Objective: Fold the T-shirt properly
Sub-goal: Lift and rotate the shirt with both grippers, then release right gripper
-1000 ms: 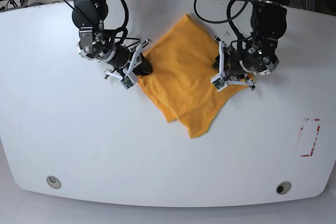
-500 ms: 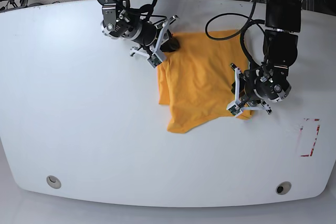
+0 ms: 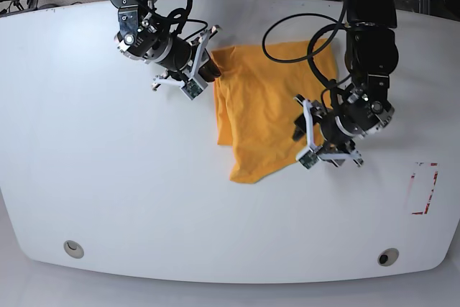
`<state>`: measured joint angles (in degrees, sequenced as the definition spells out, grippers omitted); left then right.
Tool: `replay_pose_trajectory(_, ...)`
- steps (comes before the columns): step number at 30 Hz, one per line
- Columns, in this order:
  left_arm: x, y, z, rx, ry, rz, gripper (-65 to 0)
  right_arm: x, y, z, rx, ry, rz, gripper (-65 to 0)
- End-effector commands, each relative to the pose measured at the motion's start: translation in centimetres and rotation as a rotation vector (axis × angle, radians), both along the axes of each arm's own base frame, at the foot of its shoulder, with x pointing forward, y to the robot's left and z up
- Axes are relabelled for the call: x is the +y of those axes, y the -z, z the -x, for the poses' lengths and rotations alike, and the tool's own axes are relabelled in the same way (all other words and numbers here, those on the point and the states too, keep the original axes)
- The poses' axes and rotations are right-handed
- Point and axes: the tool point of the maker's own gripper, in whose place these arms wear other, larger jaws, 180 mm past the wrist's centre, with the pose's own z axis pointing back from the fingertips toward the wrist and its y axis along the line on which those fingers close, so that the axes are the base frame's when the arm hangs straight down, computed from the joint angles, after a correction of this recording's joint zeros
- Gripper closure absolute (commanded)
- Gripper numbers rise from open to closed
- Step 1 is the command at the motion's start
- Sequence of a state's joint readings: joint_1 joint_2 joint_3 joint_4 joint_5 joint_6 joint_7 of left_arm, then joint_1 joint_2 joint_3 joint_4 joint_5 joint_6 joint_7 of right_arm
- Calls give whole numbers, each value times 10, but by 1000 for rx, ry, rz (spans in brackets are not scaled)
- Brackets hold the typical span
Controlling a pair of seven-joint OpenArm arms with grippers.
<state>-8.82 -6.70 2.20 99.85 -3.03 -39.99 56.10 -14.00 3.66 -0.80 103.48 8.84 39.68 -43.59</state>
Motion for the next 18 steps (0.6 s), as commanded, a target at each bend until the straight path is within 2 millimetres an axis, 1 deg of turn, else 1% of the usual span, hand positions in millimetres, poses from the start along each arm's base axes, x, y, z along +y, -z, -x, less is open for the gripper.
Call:
replay_pose_trajectory(1, -22, -19, 0, -66, -55, 117, -357, -5, -11, -10, -42, -10, 9, -73)
replay_pose_trajectory(2, -32, -20, 1, -75, -94, 175, -367, -9, -13, -14, -47, -12, 29, -73)
replay_pose_trajectory(4, -46, -20, 5, -85, -139, 251, -367, -13, -13, -16, -42, -15, 52, -73)
replay_pose_trajectory(6, -53, -18, 10, -106, -216, 333, -368, -15, -12, -16, -36, -18, 65, -73)
replay_pose_trajectory(8, -55, -17, 10, -129, -295, 395, -369, -16, -12, -17, -38, -16, 67, -73)
replay_pose_trajectory(9, -58, -13, 12, -136, -347, 427, -371, -17, -15, -22, -49, -13, 69, -73)
replay_pose_trajectory(11, -68, -3, 18, -136, -390, 452, -371, -26, -17, -27, -55, 18, 75, -73)
replay_pose_trajectory(12, -70, 3, 22, -130, -403, 448, -371, -31, -17, -29, -56, 35, 73, -73)
replay_pose_trajectory(15, -69, 33, 32, -101, -452, 404, -372, -53, -20, -37, -63, 108, 77, -73)
replay_pose_trajectory(18, -60, 61, 35, -69, -489, 358, -372, -63, -24, -45, -78, 140, 81, -73)
